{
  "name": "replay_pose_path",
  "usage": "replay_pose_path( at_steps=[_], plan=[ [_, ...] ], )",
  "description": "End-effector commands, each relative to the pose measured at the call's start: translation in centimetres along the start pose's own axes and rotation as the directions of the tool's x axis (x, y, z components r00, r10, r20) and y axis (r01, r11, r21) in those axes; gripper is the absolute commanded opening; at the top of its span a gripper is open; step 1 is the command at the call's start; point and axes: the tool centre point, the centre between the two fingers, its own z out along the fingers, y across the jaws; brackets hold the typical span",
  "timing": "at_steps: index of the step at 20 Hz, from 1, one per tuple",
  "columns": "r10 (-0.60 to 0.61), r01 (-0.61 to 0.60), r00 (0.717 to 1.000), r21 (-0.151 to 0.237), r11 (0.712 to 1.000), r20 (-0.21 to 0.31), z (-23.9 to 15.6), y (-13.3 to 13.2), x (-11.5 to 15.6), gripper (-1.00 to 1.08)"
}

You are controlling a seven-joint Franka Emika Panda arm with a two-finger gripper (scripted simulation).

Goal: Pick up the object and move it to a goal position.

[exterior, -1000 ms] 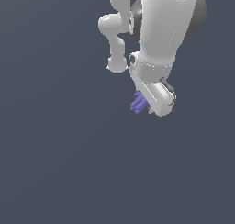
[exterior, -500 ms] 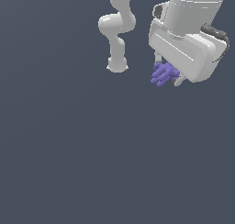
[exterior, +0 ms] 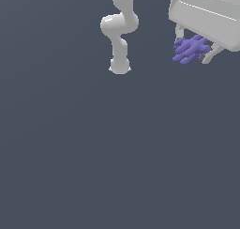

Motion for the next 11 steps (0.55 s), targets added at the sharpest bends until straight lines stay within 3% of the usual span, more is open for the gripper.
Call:
replay_pose_path(
  at_steps=[1,11],
  plan=[
    [0.0,0.0,1.0,-0.001,1.0,0.0,-0.9,-0.1,-0.4,-1.0],
    [0.0,0.0,1.0,-0.001,1.0,0.0,-2.1,-0.3,-1.0,-1.0]
  ],
)
